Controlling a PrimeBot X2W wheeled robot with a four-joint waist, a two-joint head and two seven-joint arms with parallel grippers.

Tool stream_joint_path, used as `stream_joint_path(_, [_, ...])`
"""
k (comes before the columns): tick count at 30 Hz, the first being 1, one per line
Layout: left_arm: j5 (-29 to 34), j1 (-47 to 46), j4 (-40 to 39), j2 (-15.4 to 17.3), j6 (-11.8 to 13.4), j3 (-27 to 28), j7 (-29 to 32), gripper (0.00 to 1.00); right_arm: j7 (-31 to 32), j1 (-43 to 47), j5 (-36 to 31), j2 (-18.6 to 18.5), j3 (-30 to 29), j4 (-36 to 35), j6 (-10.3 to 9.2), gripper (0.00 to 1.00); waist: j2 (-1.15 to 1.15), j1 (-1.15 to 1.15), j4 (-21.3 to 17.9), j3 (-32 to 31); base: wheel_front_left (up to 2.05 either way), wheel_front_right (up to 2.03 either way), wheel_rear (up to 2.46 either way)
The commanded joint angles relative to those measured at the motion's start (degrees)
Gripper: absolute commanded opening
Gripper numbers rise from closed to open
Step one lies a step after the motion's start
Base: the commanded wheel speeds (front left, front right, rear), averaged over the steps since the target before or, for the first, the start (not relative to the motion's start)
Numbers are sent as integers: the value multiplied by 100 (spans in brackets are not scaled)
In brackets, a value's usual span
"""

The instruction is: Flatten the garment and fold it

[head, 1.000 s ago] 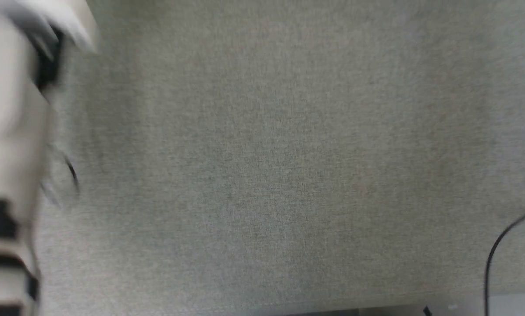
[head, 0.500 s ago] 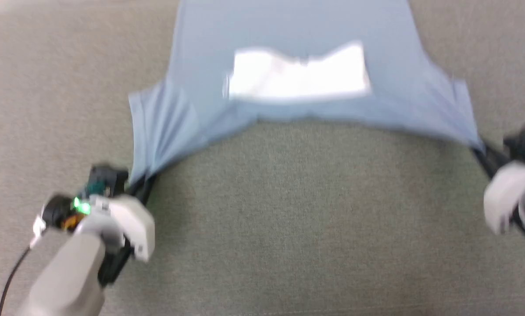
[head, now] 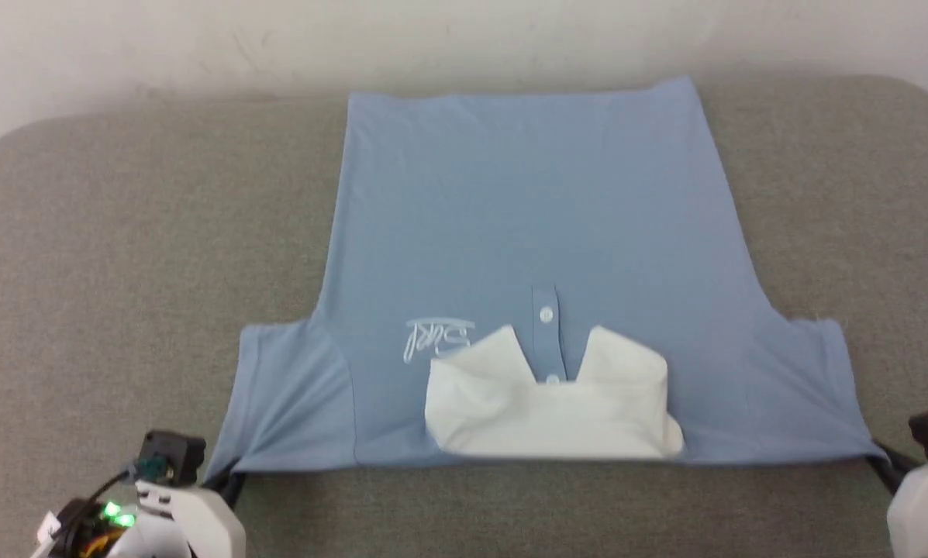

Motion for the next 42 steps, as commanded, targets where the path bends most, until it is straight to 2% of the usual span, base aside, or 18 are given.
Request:
stream_joint_path(1, [-71, 221, -25, 109, 114, 38, 93, 0, 122, 236, 59, -107, -70, 40, -19, 0, 0, 1, -19, -187, 0, 0, 0])
stream_joint_path(8, [-371, 809, -519, 99, 203, -76, 581, 0, 685, 1011, 373, -251, -197, -315, -19, 0, 0, 1, 15, -371, 0, 0, 0])
stream_joint_path(13, [-505, 945, -950, -27, 301, -115, 716, 0, 825, 1134, 451, -330, -457, -623, -19, 0, 0, 1, 65, -313, 0, 0, 0])
stream_joint_path(14, [-526, 952, -1033, -53, 321, -124, 749, 0, 840, 1116, 462, -333, -529, -704, -19, 5, 0, 1, 86, -281, 0, 0, 0])
stream_joint_path(15, [-533, 956, -1120, -69, 337, -142, 784, 0, 864, 1101, 500, -334, -600, -793, -19, 100, 0, 1, 109, -248, 0, 0, 0])
stream_joint_path(23, [-403, 828, -2072, -194, 508, -360, 1095, 0, 1464, 614, 815, -670, -1251, -1713, -19, 100, 0, 1, 483, 389, 0, 0, 0])
stream_joint_path(31, [14, 555, -3203, -226, 913, -404, 1201, 0, 2521, -816, 1038, -764, -1861, -2342, -19, 100, 0, 1, 1074, 1543, 0, 0, 0])
stream_joint_path(36, [244, 454, -3728, -325, 1090, -488, 1196, 0, 3407, -2031, 923, -947, -1898, -2200, -19, 100, 0, 1, 1429, 2254, 0, 0, 0])
stream_joint_path(42, [314, 343, -4099, -631, 1144, -679, 1123, 0, 4193, -3296, 738, -1002, -2021, -1468, -19, 100, 0, 1, 1892, 2820, 0, 0, 0])
